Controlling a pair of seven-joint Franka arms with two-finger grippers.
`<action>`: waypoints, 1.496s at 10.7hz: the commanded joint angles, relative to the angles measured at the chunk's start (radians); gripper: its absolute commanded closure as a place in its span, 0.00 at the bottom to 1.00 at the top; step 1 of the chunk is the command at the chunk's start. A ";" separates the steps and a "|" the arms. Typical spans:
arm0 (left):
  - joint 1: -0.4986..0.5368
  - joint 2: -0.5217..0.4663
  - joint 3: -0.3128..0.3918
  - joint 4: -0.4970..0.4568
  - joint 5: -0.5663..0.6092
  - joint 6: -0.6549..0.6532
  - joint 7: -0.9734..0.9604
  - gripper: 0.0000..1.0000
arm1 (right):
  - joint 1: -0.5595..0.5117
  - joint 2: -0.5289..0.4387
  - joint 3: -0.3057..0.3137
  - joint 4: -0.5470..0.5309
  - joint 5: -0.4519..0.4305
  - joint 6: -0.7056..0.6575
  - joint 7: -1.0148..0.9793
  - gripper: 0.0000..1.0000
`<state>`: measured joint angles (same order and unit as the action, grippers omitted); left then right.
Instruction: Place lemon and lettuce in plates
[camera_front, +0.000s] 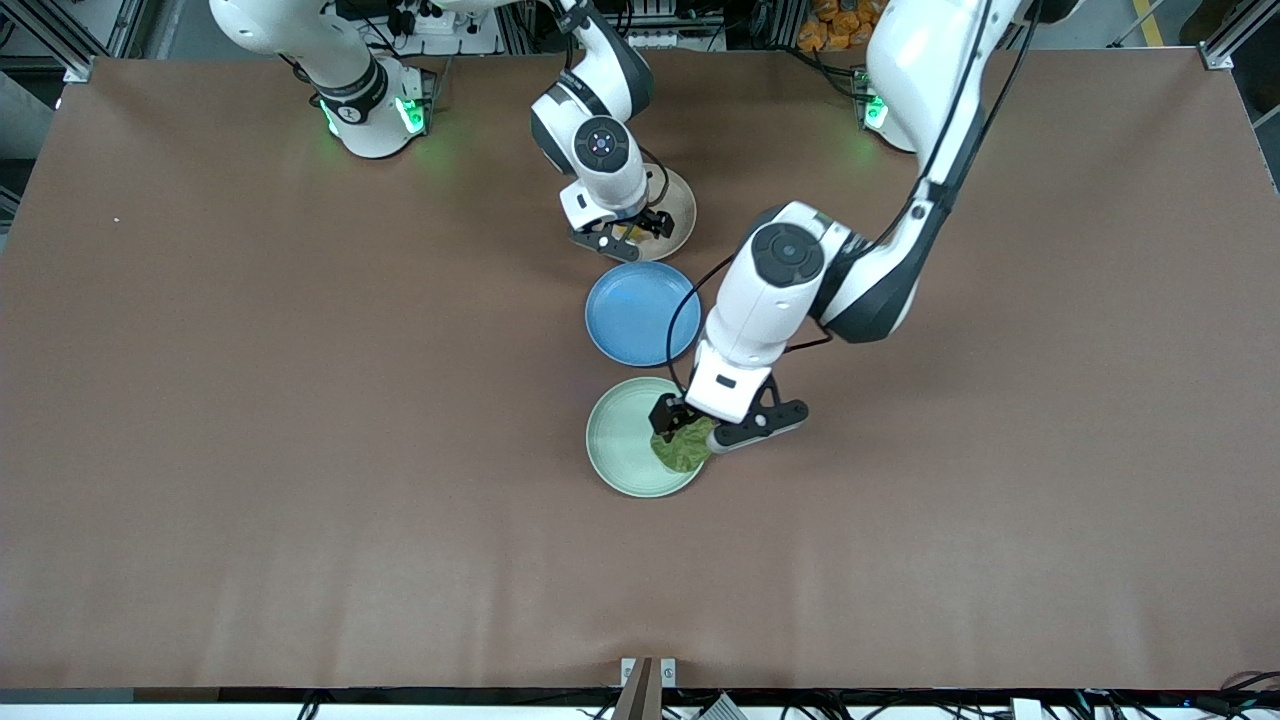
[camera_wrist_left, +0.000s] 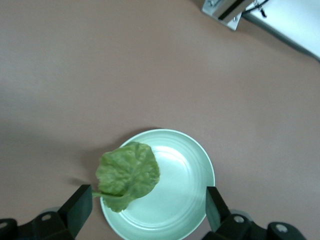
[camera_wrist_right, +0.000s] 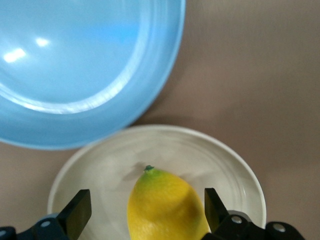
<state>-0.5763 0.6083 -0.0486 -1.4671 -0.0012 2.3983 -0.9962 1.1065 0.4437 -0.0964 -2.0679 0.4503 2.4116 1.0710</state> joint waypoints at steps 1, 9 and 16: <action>-0.004 -0.067 0.025 -0.024 0.010 -0.066 0.004 0.00 | -0.019 -0.007 -0.060 0.044 -0.054 -0.016 -0.019 0.00; 0.219 -0.341 0.038 -0.028 0.010 -0.499 0.488 0.00 | -0.276 0.007 -0.114 0.060 -0.148 -0.014 -0.247 0.00; 0.372 -0.541 0.036 -0.030 0.009 -0.781 0.740 0.00 | -0.460 -0.002 -0.167 0.060 -0.289 -0.022 -0.305 0.00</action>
<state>-0.2487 0.1337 -0.0041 -1.4685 -0.0007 1.6694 -0.3478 0.6815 0.4508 -0.2479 -2.0129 0.1929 2.3980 0.8114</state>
